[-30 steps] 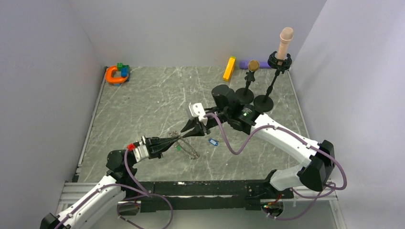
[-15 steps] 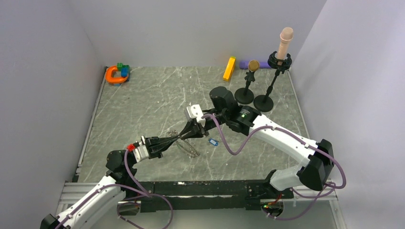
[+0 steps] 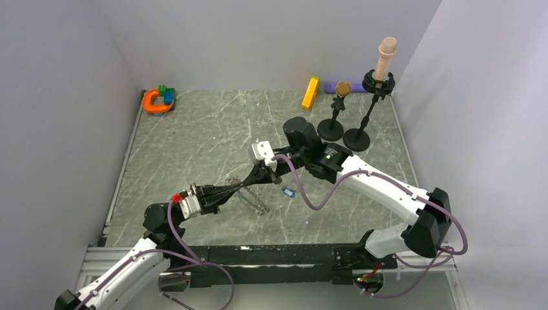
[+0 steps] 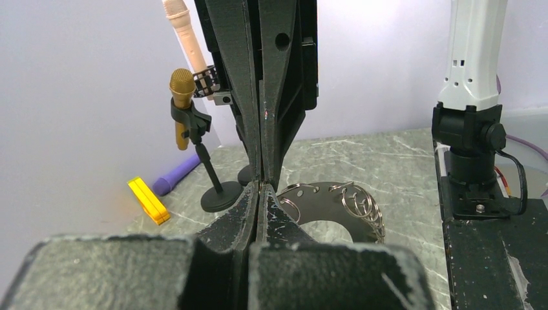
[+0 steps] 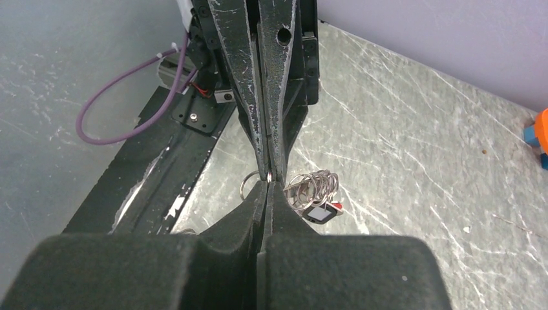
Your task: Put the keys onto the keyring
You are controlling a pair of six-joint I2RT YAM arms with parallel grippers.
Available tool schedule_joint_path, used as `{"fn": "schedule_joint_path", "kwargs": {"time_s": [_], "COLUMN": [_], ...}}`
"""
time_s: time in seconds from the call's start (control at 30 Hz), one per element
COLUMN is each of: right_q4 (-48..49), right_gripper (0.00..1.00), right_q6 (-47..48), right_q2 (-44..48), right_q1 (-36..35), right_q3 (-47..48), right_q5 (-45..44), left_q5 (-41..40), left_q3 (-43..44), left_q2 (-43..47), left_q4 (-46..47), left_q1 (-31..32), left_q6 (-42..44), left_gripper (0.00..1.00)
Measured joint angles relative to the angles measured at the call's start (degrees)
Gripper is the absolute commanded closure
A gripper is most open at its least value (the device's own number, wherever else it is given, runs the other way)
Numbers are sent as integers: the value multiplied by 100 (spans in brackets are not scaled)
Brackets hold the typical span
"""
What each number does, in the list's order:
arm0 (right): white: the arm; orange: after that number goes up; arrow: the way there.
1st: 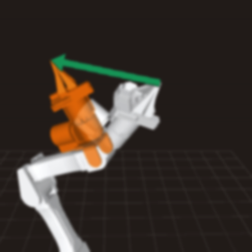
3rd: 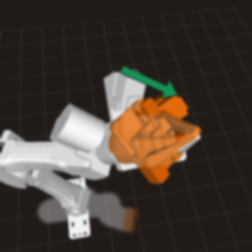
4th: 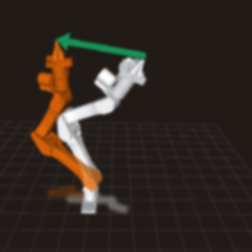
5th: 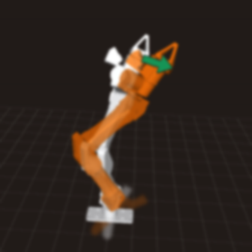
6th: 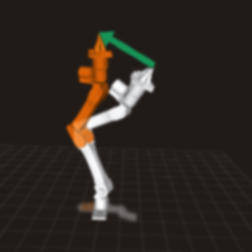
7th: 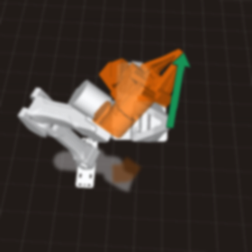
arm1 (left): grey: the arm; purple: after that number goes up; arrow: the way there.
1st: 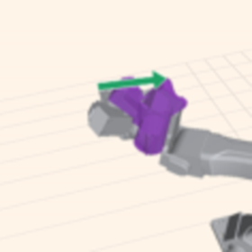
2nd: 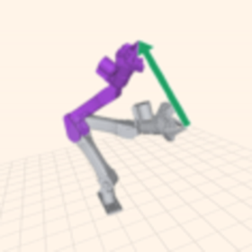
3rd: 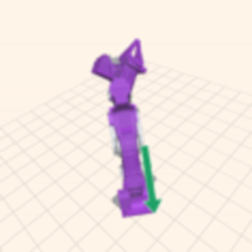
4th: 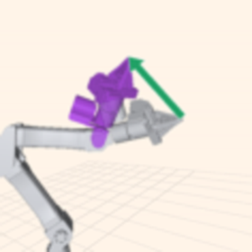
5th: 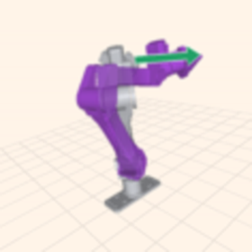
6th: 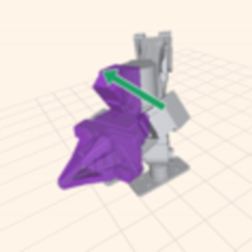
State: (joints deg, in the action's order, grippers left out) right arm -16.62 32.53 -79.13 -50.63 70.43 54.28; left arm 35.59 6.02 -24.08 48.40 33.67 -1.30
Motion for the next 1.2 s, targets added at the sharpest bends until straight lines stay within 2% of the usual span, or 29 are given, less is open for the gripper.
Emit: {"fn": "schedule_joint_path", "kwargs": {"time_s": [0.07,0.1,0.33,0.57,0.63,0.8,0.93,1.2], "right_q4": [2,17,398,866,1005,1635,2472,4336], "right_gripper": [100,100,100,100,100,100,100,100], "right_q6": [-4,-17,-402,-717,-787,-1060,-1471,-2192], "right_q2": [0,0,68,116,151,369,560,737], "right_q1": [-4,-4,-20,-42,-39,-4,31,46], "right_q3": [-2,-11,-345,-817,-898,-1200,-1576,-2463], "right_q5": [4,20,173,140,131,151,184,146], "left_q5": [-2,-7,-76,-232,-361,-603,-535,-396], "left_q3": [0,0,149,793,975,1335,1574,1910], "left_q2": [15,37,511,1790,2114,2352,1827,960], "left_q4": [-20,-37,-898,-2389,-2852,-3788,-4413,-5307], "left_q1": [0,0,-15,7,7,7,7,7], "left_q6": [-24,-44,-131,94,175,249,374,870], "left_gripper": [77,73,56,44,46,61,68,75]}}
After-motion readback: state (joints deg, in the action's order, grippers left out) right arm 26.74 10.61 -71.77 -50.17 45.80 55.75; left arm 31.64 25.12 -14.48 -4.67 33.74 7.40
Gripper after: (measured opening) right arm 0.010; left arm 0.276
